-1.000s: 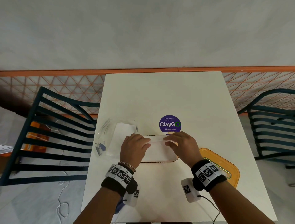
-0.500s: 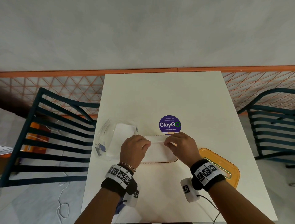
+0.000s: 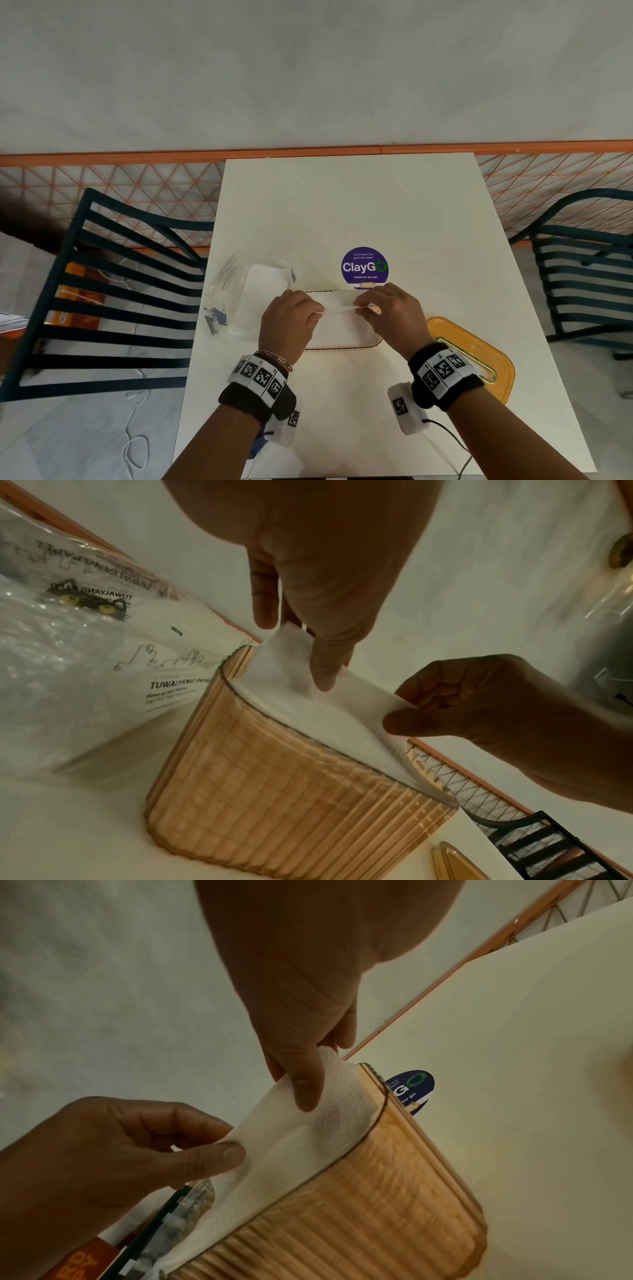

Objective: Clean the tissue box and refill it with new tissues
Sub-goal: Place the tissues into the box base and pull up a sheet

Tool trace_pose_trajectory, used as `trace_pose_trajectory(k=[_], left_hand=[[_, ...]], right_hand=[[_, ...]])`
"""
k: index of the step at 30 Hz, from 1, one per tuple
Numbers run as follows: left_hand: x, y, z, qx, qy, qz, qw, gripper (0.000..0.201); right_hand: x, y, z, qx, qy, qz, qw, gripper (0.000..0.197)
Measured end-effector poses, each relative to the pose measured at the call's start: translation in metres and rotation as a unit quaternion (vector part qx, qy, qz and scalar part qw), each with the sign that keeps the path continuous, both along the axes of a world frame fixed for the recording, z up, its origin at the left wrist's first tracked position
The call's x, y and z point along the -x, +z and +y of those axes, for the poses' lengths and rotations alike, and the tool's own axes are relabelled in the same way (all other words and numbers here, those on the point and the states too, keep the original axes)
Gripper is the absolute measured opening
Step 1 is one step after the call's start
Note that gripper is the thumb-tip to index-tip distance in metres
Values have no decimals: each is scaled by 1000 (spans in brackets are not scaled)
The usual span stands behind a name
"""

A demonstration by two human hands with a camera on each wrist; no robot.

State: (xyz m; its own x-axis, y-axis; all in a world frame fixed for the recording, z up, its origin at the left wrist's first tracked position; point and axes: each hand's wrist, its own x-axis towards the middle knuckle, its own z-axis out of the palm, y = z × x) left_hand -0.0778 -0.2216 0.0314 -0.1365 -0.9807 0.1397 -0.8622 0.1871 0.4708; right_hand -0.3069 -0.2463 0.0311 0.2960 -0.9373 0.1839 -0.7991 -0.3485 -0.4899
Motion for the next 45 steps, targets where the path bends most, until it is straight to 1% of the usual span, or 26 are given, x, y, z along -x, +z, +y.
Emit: trace_pose_trajectory(k=[5,9,12,17,21,22,24,25,26,27,28,31,33,35,37,41,45], left_hand=[[-2,-2,4,2,-11,-17,1000,15],[-1,-3,6,-19,-28,-25,999,15],[-4,-5,7,-23,-34,-33,999,15],[-4,-6,6,-58,-32,-67,996,14],[-4,1,-2,-68,-54,-126,988,32],[-4,0,-5,-73,-46,-128,988,28],[-5,2,-10,-108,-24,-127,986,3],[-4,0,-12,-126,-11,-120,985,17],[-4,-2,-14,-140,-5,-123,982,24],[-3,-2,-15,-141,8,-116,983,26],[-2,-1,-16,-124,15,-114,986,25],[9,6,-11,-61,43,-91,993,12],[21,13,-2,-16,53,-55,997,11],[35,18,9,20,44,-29,998,9],[47,17,20,20,20,-20,999,9],[54,-3,29,-21,-16,-48,998,18],[55,-13,26,-8,-5,-76,997,20]], right_hand=[[3,-2,3,-1,23,13,1000,18],[6,-4,7,-19,43,33,998,15],[7,-7,9,-41,33,48,997,13],[7,-13,4,-54,29,60,996,12],[4,-14,-6,-61,35,99,993,7],[4,-12,-9,-70,39,116,990,5],[2,-8,-14,-99,54,146,983,6],[2,-5,-17,-111,58,156,980,8],[1,-3,-19,-122,60,164,977,11],[-1,-2,-21,-130,60,171,975,14],[-1,-1,-22,-135,59,178,973,19],[-5,1,-25,-143,61,207,966,32],[-6,2,-25,-139,67,225,962,38],[-7,3,-26,-139,70,231,960,40],[-7,4,-27,-140,74,234,959,40],[-6,8,-29,-130,92,244,957,42],[-6,13,-30,-138,102,247,954,40]])
